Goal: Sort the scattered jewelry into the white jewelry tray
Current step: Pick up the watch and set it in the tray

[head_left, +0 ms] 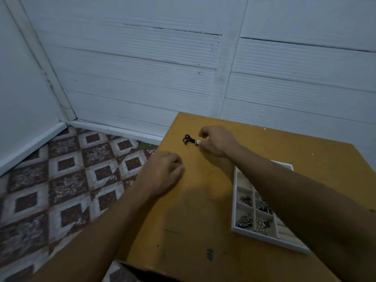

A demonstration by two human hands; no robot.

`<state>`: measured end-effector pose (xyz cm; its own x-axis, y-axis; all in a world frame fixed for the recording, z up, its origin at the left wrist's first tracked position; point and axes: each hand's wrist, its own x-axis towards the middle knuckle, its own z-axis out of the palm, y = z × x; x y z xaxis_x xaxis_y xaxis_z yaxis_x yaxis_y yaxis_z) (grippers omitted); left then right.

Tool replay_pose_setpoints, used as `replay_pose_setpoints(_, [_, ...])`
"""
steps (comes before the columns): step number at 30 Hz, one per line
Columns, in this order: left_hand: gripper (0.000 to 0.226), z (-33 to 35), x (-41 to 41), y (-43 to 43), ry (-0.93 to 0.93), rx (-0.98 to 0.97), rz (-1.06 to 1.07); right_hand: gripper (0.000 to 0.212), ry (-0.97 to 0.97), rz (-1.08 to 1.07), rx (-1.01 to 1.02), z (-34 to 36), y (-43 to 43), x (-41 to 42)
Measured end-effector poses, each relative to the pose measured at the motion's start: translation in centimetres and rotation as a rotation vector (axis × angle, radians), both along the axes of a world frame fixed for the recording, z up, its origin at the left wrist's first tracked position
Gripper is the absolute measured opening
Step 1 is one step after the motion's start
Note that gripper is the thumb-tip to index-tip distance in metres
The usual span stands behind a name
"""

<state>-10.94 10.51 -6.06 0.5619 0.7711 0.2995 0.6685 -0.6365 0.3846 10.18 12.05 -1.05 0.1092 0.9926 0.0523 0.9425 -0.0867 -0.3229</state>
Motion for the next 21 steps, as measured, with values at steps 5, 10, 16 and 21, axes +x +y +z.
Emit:
replay_pose_setpoints(5, [0.027,-0.6,-1.0,-1.2,-0.030,-0.013,-0.006,0.031,-0.256,-0.063,-0.012,-0.8,3.1,-3.5])
replay_pose_setpoints(10, [0.026,-0.5,-1.8,-1.6,-0.058,-0.010,0.007,0.019,-0.390,-0.059,-0.034,-1.9,4.1,-5.1])
replay_pose_setpoints(16, [0.026,-0.6,-1.8,-1.4,-0.050,-0.012,-0.009,0.011,-0.152,0.001,0.069,-1.0,3.1,-4.9])
replay_pose_setpoints(21, [0.023,0.0,0.9,-2.7,-0.073,-0.074,-0.065,0.008,0.231,0.055,0.159,1.8,-1.4,-1.6])
